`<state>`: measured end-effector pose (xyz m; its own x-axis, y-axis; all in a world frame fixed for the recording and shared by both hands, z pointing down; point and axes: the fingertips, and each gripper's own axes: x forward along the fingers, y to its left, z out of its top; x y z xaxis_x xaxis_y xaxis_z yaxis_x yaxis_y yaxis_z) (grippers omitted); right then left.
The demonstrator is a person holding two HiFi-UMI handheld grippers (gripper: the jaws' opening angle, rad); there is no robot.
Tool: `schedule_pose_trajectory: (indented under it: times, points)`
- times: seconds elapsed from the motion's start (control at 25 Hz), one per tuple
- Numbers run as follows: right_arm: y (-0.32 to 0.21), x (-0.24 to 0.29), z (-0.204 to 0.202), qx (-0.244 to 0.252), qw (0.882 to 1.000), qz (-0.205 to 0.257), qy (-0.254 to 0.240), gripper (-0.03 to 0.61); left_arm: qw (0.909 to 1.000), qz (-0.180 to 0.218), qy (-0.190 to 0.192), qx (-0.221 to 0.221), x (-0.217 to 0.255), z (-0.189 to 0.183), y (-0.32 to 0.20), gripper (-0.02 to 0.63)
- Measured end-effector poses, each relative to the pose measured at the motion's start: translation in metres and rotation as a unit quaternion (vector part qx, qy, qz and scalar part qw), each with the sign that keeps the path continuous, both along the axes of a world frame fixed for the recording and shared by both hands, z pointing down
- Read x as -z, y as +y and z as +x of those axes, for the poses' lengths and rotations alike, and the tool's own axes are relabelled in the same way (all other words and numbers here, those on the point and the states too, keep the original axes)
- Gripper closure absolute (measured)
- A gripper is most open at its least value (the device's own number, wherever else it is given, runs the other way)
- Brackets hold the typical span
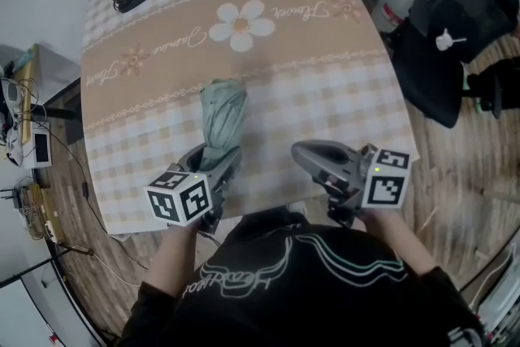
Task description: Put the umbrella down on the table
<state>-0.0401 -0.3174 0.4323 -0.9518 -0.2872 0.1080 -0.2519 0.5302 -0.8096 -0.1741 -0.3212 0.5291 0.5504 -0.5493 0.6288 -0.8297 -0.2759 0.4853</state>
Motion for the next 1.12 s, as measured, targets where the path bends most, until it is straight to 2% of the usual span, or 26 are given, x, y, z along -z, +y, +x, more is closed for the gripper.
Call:
schedule_pose_trajectory:
  times: [0.32, 0.72, 0.96, 1.12]
  points:
    - [-0.002, -0.022, 0.004, -0.002, 1.000, -0.028, 0.006, 0.566, 0.9992, -0.018, -0.033, -0.016, -0.035, -0.002, -0.003, 0.353]
    - [-0.005, -0.028, -0.003, 0.004, 0.999, -0.039, 0.001, 0.566, 0.9961, -0.045, -0.071, -0.028, -0.064, -0.006, -0.004, 0.351]
    - [-0.004, -0.035, 0.001, -0.001, 0.999, -0.047, 0.003, 0.566, 0.9951, -0.053, -0.078, -0.030, -0.071, -0.008, -0.004, 0.351]
    - [-0.002, -0.036, 0.001, -0.005, 0.999, -0.048, -0.001, 0.566, 0.9918, -0.061, -0.105, -0.039, -0.074, -0.006, -0.004, 0.350]
